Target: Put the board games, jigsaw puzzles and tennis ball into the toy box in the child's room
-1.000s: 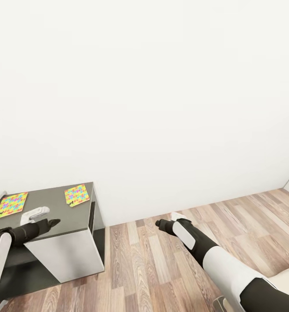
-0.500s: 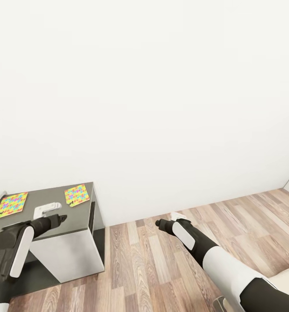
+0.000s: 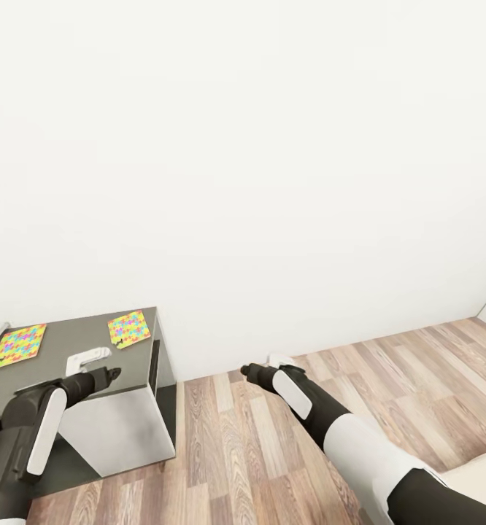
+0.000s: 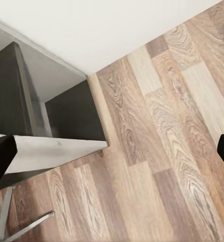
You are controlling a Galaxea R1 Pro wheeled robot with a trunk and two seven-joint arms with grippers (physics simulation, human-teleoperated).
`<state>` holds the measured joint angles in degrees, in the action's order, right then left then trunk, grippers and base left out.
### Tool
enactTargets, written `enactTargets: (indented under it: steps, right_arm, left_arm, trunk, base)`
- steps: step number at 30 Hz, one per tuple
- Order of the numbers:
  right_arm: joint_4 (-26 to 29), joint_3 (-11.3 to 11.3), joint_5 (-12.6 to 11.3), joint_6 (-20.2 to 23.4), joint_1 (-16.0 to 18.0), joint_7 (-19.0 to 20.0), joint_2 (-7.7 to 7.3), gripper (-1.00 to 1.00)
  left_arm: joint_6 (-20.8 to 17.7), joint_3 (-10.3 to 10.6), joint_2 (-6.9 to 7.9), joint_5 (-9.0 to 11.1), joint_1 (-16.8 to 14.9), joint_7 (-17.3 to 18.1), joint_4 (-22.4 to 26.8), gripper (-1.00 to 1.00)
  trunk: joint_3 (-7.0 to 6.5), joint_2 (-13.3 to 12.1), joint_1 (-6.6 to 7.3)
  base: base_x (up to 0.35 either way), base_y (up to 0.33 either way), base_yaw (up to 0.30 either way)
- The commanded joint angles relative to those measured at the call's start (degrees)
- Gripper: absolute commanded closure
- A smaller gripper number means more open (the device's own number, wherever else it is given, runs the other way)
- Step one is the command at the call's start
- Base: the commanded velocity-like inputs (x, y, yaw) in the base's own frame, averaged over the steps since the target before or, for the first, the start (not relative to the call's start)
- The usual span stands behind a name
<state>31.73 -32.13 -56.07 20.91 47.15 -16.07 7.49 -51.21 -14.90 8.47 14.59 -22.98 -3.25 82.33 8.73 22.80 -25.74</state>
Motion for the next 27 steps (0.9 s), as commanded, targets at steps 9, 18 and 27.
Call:
enactTargets:
  steps: [9, 18, 27]
  right_arm:
    - [0.19, -0.14, -0.44, 0.01, 0.13, 2.41, 0.80, -1.00]
    - [0.21, -0.13, -0.44, 0.01, 0.12, 5.29, 0.83, -1.00]
    - [0.20, -0.13, -0.44, 0.01, 0.13, 6.05, 0.86, -1.00]
  left_arm:
    - [-0.07, -0.12, -0.11, 0.52, 0.11, -0.35, -0.05, -1.00]
    - [-0.03, -0.13, -0.12, 0.52, 0.12, -0.35, -0.06, -1.00]
    - [-0.03, -0.18, -0.12, 0.48, 0.12, -0.35, -0.06, -1.00]
  trunk:
    - [0.12, 0.12, -0.05]
    - [0.12, 0.12, -0.05]
    - [0.12, 0.12, -0.05]
  base:
    - [0.148, 0.000, 0.000]
    - [0.063, 0.000, 0.000]
    - [0.083, 0.000, 0.000]
